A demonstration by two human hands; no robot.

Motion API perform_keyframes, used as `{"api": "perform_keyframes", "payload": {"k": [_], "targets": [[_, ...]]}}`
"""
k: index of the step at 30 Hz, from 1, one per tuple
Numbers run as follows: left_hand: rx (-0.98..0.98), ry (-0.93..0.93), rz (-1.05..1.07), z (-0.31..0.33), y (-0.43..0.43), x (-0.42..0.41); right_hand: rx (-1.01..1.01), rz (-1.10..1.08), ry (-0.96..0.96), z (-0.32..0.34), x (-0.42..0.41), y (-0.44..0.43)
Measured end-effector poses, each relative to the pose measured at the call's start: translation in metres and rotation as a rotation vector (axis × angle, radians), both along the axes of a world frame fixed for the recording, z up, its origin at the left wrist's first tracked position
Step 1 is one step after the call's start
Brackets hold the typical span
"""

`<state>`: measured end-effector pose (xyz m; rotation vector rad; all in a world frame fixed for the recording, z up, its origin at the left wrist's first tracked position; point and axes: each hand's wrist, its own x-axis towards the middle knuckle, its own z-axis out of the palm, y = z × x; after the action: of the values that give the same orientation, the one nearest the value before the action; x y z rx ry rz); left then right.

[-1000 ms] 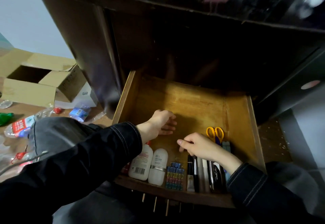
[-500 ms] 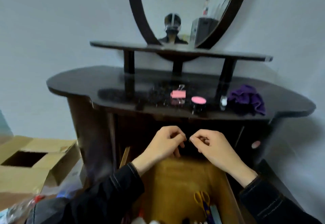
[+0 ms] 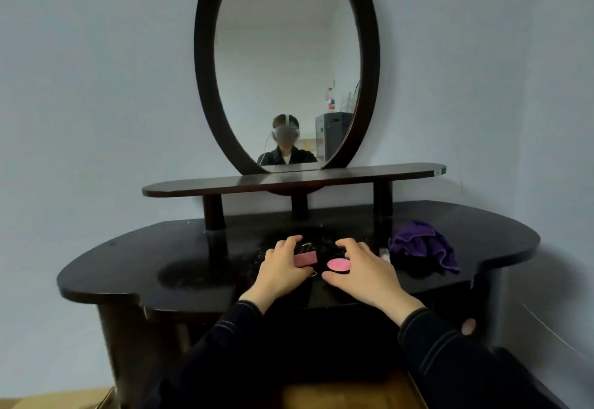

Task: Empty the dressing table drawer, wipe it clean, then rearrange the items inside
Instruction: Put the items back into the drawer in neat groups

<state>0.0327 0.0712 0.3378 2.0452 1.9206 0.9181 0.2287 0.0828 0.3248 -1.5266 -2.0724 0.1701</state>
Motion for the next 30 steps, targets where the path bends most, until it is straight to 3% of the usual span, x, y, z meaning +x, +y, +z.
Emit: {"api": "perform_keyframes", "payload": {"k": [2,4,7,9,12,14,18,21,25,30], "targets": [[-0.061,-0.023,-0.085,0.002,0.005,-0.002,0.001,0.027,-0.054,-0.001,0.000,0.001],[0.019,0.001,-0.106,-0.002,0.007,-0.004,0.002,0.044,-0.005,-0.004,0.001,0.000],[0.243,0.239,-0.090,-0.012,0.006,-0.006,0.051,0.047,0.328,-0.003,0.008,-0.005],[0.306,0.239,-0.115,-0.015,0.002,-0.006,0.151,-0.041,0.566,0.000,0.019,-0.004],[0.313,0.145,-0.098,-0.014,0.001,-0.003,0.235,-0.248,0.517,0.005,0.041,0.003],[0.250,-0.039,-0.097,-0.008,0.000,0.000,0.201,-0.331,0.355,0.006,0.047,0.010],[0.023,-0.693,-0.177,0.001,0.000,0.004,0.177,-0.390,-0.035,0.003,0.039,0.018],[-0.096,-1.060,-0.160,0.005,-0.003,0.006,0.128,-0.370,-0.182,0.004,0.036,0.023],[-0.238,-1.434,-0.220,0.010,-0.018,0.007,0.132,-0.205,-0.176,0.004,0.036,0.022],[-0.363,-1.461,-0.388,0.013,-0.034,0.010,0.020,-0.098,0.127,-0.001,0.034,0.017]]}}
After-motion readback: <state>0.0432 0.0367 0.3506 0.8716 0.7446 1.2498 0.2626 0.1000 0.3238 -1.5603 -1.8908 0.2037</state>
